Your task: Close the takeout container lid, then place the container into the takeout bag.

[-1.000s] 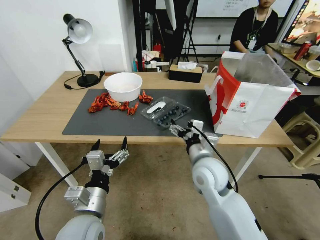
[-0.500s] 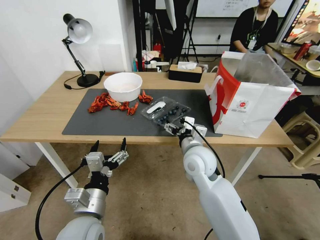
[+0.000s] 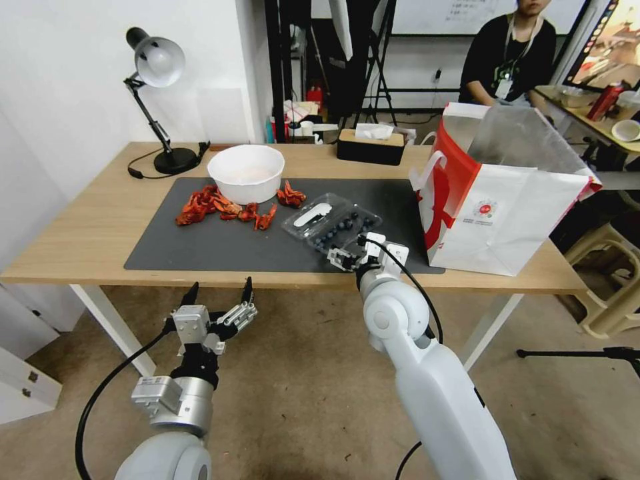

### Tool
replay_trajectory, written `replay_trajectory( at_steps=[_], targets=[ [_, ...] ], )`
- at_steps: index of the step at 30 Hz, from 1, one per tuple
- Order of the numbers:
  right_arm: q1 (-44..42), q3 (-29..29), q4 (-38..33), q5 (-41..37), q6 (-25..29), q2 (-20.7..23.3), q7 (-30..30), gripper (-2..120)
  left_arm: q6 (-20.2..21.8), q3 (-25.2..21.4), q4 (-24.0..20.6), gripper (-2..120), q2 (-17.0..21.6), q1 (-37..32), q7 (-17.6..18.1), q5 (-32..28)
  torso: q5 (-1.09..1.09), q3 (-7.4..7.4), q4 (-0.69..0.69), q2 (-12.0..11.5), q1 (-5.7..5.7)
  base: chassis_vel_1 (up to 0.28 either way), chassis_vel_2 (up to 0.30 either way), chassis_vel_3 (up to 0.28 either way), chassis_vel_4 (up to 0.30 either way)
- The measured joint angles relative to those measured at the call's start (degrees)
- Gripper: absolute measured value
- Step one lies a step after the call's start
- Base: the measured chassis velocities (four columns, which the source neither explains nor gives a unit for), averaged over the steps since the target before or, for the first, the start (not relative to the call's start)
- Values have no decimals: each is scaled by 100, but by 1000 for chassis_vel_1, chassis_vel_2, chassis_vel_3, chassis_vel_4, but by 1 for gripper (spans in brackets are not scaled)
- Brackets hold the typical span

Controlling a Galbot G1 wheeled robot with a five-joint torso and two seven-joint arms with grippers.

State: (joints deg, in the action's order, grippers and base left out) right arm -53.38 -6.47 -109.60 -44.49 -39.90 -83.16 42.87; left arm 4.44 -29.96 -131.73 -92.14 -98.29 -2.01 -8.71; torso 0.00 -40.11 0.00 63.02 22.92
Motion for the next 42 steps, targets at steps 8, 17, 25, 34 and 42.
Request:
replay_trajectory(
  at_steps=[8, 17, 25, 34, 42],
  targets=[
    [-30, -125, -103, -172, -127, 104, 26, 100, -19, 16, 43, 100, 0, 36, 17, -5, 0, 0, 0, 0, 0, 0, 0, 0, 0],
    [-65, -291, -177, -385, -207, 239, 78, 100, -38, 27, 69, 100, 0, 53, 45, -15, 0, 0, 0, 0, 0, 0, 0, 0, 0],
    [-84, -458, -229, -457, -208, 370, 56, 100, -61, 41, 81, 100, 0, 46, 51, -12, 0, 0, 0, 0, 0, 0, 0, 0, 0],
    [-118, -723, -306, -645, -207, 619, 13, 100, -61, 52, 71, 100, 1, 51, 52, -11, 0, 0, 0, 0, 0, 0, 0, 0, 0],
    [-153, -820, -379, -715, -196, 639, -41, 100, -61, 70, 76, 100, 1, 52, 49, -4, 0, 0, 0, 0, 0, 0, 0, 0, 0]
  ],
)
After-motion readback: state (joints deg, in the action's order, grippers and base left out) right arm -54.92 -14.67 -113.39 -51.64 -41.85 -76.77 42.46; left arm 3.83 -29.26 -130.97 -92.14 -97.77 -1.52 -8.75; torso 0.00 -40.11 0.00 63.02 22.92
